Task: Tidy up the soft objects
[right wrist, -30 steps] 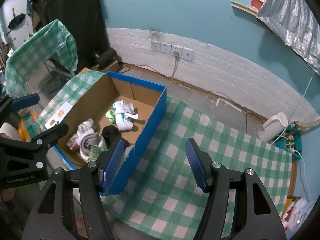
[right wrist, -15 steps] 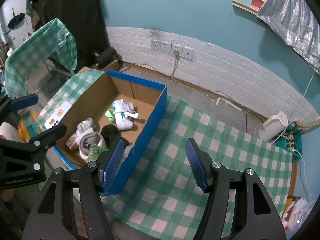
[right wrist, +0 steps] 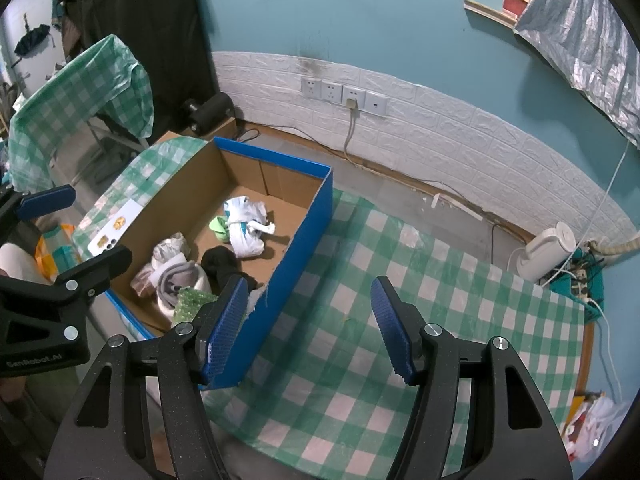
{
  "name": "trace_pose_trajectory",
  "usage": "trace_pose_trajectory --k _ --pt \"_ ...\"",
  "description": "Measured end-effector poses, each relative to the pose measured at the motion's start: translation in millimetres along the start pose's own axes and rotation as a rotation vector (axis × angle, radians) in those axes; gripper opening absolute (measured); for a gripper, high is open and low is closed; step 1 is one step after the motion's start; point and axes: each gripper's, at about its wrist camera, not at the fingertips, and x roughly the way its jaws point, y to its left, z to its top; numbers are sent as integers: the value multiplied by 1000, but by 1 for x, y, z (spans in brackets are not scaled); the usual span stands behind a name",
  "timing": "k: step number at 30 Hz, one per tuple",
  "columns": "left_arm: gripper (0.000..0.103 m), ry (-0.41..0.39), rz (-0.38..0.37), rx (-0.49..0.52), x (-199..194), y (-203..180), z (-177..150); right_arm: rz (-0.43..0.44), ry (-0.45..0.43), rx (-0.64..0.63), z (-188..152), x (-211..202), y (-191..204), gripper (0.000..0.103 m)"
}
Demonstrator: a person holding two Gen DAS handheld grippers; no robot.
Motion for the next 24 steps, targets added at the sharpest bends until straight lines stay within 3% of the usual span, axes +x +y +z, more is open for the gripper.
trace_pose_trajectory --k 24 --pt "89 2 -2 2 0 -1 -1 2 2 -2 -1 0 -1 64"
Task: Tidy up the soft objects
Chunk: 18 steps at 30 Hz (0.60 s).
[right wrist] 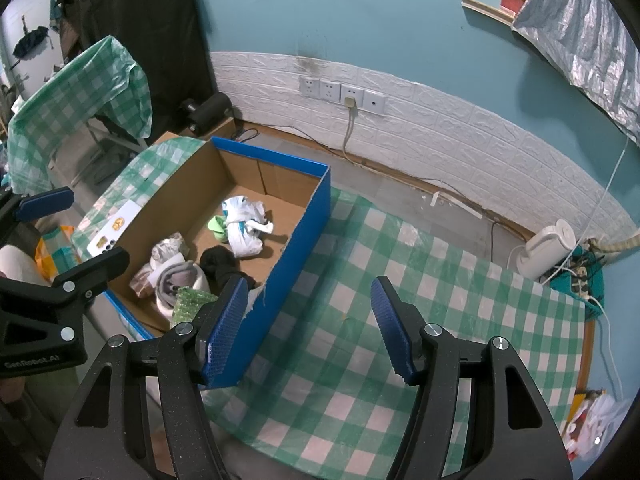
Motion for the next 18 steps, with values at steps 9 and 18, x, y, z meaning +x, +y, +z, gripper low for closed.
trace_pose_trajectory --k 9,18 --pt "89 1 -1 0 0 0 0 -1 1 3 1 0 0 64" --pt "89 0 -2 1 0 -2 -2 -1 1 3 1 1 0 64"
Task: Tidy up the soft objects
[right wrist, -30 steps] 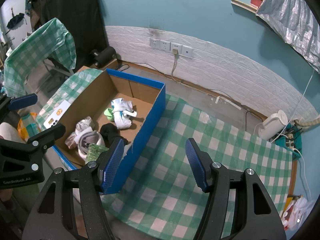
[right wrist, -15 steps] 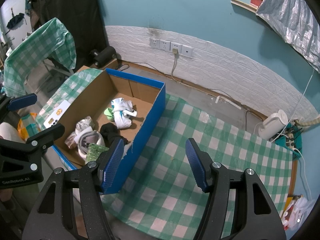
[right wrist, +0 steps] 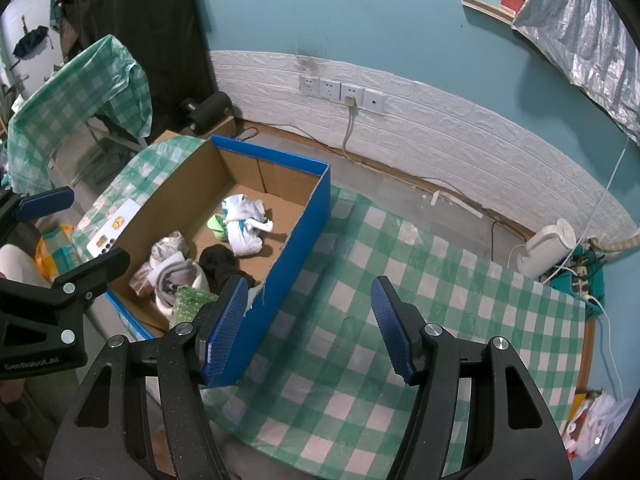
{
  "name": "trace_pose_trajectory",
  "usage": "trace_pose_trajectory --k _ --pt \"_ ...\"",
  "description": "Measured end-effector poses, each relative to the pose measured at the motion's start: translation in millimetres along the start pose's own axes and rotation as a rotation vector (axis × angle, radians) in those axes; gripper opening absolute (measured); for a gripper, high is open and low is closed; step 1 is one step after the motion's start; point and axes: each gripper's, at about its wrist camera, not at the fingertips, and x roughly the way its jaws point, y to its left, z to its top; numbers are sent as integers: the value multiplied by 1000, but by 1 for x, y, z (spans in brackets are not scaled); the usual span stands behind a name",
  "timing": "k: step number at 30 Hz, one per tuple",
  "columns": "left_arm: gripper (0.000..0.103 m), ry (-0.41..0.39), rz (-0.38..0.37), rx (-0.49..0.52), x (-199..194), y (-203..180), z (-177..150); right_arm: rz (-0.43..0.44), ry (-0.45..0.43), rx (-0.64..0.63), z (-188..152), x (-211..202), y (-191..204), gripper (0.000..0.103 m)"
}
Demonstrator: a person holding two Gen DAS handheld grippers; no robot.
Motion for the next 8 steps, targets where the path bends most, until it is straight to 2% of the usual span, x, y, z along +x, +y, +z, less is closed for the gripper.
trace_pose_trajectory --k 8 --pt "89 4 2 -2 0 0 0 1 1 -1 0 0 0 64"
